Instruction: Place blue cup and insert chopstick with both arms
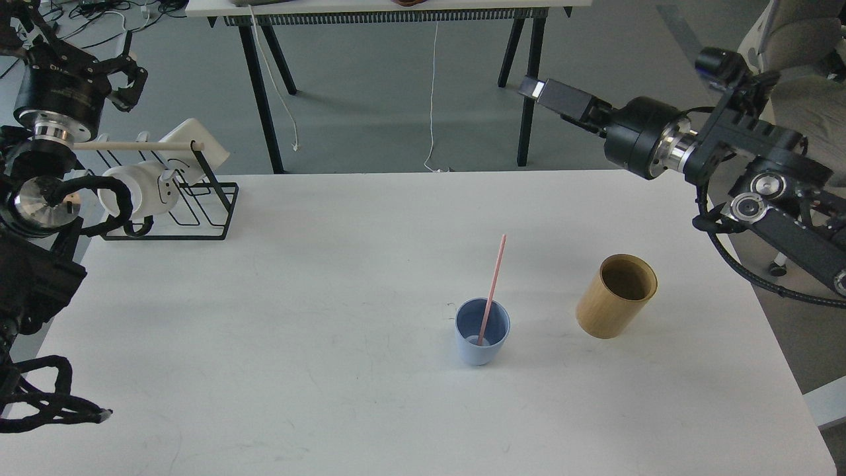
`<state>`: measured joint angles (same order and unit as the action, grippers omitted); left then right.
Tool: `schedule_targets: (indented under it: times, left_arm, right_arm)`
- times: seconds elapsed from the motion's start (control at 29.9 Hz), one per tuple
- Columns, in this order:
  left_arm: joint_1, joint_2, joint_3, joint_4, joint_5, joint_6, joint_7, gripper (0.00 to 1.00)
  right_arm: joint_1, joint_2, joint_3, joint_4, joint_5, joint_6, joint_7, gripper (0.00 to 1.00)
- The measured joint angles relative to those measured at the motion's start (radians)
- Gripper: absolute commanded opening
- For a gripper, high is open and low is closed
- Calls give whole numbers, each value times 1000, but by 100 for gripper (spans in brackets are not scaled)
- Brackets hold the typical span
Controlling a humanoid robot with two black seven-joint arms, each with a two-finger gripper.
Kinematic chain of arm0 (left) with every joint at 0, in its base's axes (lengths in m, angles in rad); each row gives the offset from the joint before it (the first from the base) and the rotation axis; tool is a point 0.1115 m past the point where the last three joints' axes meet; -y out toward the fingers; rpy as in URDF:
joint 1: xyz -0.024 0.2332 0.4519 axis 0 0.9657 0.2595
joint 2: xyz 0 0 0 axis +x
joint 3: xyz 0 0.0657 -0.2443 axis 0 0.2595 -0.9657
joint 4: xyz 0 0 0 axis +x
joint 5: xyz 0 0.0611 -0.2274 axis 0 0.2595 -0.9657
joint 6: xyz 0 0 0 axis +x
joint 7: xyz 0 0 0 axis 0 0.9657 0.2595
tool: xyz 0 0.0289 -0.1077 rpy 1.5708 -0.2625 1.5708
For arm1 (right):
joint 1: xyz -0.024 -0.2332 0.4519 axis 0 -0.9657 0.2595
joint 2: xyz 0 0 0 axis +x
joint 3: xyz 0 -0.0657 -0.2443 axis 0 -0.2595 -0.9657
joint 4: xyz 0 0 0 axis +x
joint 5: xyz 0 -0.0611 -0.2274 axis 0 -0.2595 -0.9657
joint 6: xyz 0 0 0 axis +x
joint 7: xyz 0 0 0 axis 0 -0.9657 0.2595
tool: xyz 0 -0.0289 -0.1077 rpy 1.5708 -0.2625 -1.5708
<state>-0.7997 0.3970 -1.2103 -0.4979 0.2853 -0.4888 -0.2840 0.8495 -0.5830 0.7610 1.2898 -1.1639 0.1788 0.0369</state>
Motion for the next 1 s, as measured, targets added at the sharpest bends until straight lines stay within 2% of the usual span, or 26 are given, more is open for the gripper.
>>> schedule_targets:
  times: [0.3, 0.53, 0.74, 0.84, 1.0]
  left_arm:
    - [-11, -29, 27, -1, 0, 0, -8, 100]
    - [-19, -59, 44, -1, -3, 0, -11, 100]
    - [-50, -94, 45, 7, -9, 0, -5, 100]
    - [-63, -104, 46, 8, -10, 0, -2, 100]
    - [-73, -107, 48, 9, -11, 0, -1, 100]
  right_arm:
    - [35, 64, 149, -299, 459, 2, 13, 100]
    - [37, 86, 164, -409, 780, 2, 14, 99]
    - [20, 171, 226, -476, 1022, 4, 19, 99]
    - [8, 214, 265, -546, 1109, 44, 20, 99]
    - [11, 308, 329, -720, 1145, 177, 20, 100]
